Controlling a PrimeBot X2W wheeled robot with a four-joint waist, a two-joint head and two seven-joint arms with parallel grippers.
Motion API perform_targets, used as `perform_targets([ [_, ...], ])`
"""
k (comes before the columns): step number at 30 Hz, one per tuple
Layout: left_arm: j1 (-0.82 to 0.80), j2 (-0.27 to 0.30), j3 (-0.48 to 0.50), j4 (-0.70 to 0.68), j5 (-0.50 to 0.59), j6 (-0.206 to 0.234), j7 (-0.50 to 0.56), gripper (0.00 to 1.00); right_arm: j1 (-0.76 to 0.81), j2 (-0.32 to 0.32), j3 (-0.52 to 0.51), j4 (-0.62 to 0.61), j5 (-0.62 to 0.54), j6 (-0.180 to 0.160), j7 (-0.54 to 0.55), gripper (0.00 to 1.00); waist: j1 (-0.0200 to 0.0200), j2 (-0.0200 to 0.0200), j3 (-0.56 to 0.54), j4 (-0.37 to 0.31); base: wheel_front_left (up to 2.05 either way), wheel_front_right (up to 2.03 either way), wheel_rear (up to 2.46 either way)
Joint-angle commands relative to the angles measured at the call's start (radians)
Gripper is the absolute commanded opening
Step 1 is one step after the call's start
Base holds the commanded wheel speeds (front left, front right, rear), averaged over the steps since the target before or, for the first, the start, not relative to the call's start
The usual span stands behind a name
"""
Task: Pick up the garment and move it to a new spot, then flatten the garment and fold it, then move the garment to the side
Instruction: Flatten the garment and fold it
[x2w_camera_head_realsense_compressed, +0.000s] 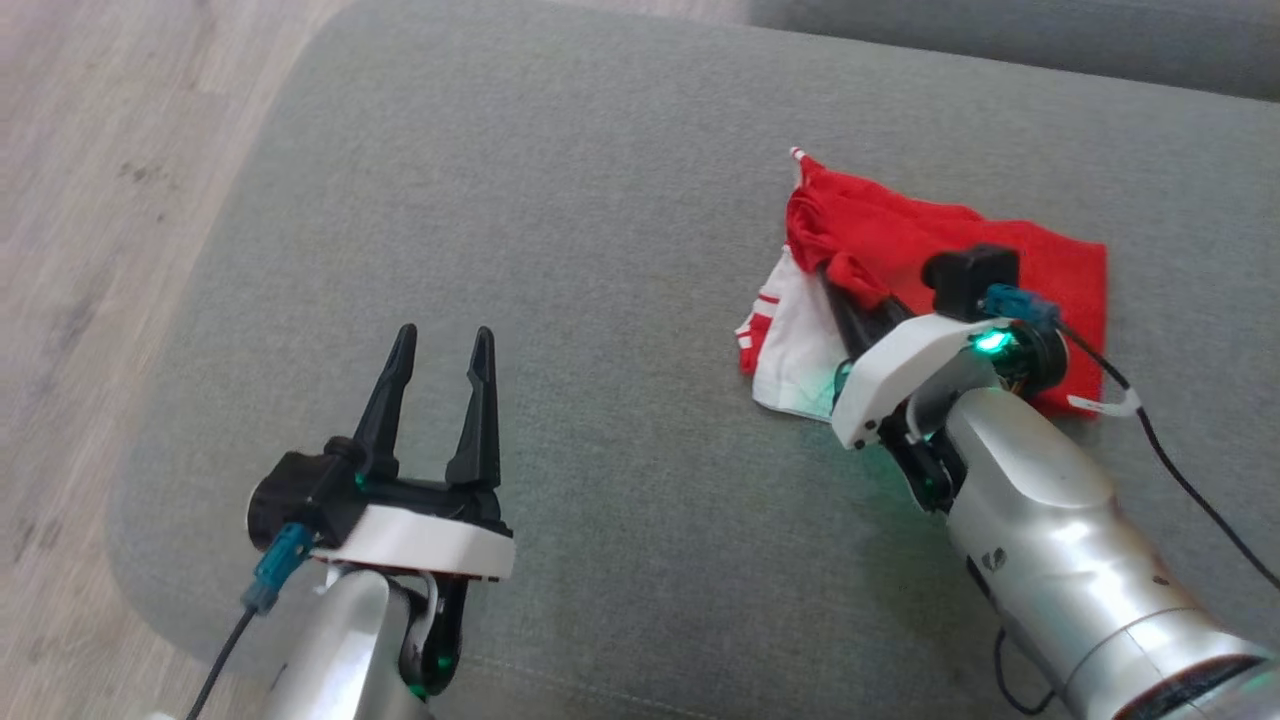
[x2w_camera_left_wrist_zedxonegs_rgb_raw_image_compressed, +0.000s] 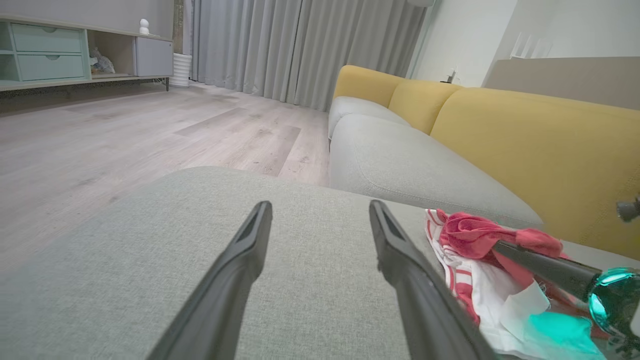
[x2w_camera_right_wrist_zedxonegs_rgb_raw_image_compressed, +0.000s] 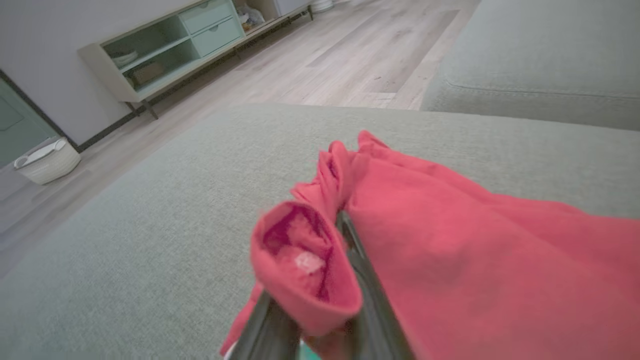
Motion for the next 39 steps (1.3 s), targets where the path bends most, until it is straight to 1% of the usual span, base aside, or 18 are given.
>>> perform_targets([
  [1, -0.041, 0.007, 0.023, -0.025, -0.007, 0.006, -0.004, 1.0, -0.03, 0.017, 0.042, -0.029, 0.016, -0.001, -0.016, 1.0, -0.0002, 0.0, 0.005, 0.01, 0.0, 0.0, 0.0],
  [5, -0.038, 0.007, 0.036, -0.022, -0.003, 0.01, -0.004, 1.0, -0.036, 0.017, 0.077, -0.038, 0.043, -0.001, -0.037, 1.0, -0.0002, 0.0, -0.009, -0.006, 0.0, 0.0, 0.0],
  [9, -0.033, 0.007, 0.054, -0.028, 0.006, 0.008, -0.004, 1.0, -0.049, 0.018, 0.073, -0.038, 0.048, -0.001, -0.067, 1.0, -0.0002, 0.0, -0.036, -0.045, 0.0, 0.0, 0.0],
  [12, -0.024, 0.007, 0.07, -0.036, 0.012, 0.007, -0.004, 1.0, -0.056, 0.018, 0.041, -0.037, 0.022, -0.001, -0.081, 1.0, -0.0002, 0.0, -0.057, -0.085, 0.0, 0.0, 0.0],
  [14, -0.018, 0.007, 0.078, -0.04, 0.017, 0.006, -0.004, 1.0, -0.056, 0.018, 0.001, -0.038, -0.013, -0.001, -0.086, 1.0, -0.0002, 0.0, -0.07, -0.114, 0.0, 0.0, 0.0],
  [15, -0.018, 0.007, 0.078, -0.04, 0.017, 0.006, -0.004, 1.0, -0.056, 0.018, 0.001, -0.038, -0.013, -0.001, -0.086, 1.0, -0.0002, 0.0, -0.07, -0.114, 0.0, 0.0, 0.0],
  [17, -0.009, 0.007, 0.086, -0.044, 0.021, 0.006, -0.004, 1.0, -0.048, 0.018, -0.08, -0.069, -0.079, -0.001, -0.086, 1.0, -0.0002, 0.0, -0.082, -0.142, 0.0, 0.0, 0.0],
  [19, 0.002, 0.007, 0.096, -0.049, 0.023, 0.007, -0.004, 1.0, -0.01, 0.018, -0.184, -0.124, -0.16, -0.001, -0.087, 1.0, -0.0002, 0.0, -0.094, -0.169, 0.0, 0.0, 0.0],
  [22, 0.023, 0.007, 0.11, -0.055, 0.03, 0.006, -0.004, 1.0, 0.087, 0.018, -0.314, -0.242, -0.279, -0.001, -0.087, 1.0, -0.0002, 0.0, -0.108, -0.211, 0.0, 0.0, 0.0],
  [25, 0.041, 0.007, 0.124, -0.057, 0.038, 0.004, -0.004, 1.0, 0.196, 0.018, -0.409, -0.379, -0.359, -0.001, -0.087, 1.0, -0.0002, 0.0, -0.112, -0.24, 0.0, 0.0, 0.0],
  [27, 0.051, 0.007, 0.134, -0.059, 0.04, 0.004, -0.004, 1.0, 0.269, 0.018, -0.453, -0.462, -0.388, -0.001, -0.087, 1.0, -0.0002, 0.0, -0.114, -0.256, 0.0, 0.0, 0.0],
  [30, 0.066, 0.007, 0.147, -0.062, 0.04, 0.004, -0.004, 1.0, 0.37, 0.018, -0.497, -0.562, -0.393, -0.001, -0.087, 1.0, -0.0002, 0.0, -0.118, -0.276, 0.0, 0.0, 0.0],
  [33, 0.083, 0.007, 0.153, -0.055, 0.043, 0.0, -0.004, 1.0, 0.451, 0.018, -0.512, -0.626, -0.384, -0.001, -0.087, 1.0, -0.0002, 0.0, -0.119, -0.292, 0.0, 0.0, 0.0],
  [39, 0.097, 0.007, 0.157, -0.042, 0.044, -0.004, -0.004, 1.0, 0.531, 0.018, -0.508, -0.674, -0.38, -0.001, -0.087, 1.0, -0.0002, 0.0, -0.11, -0.3, 0.0, 0.0, 0.0],
])
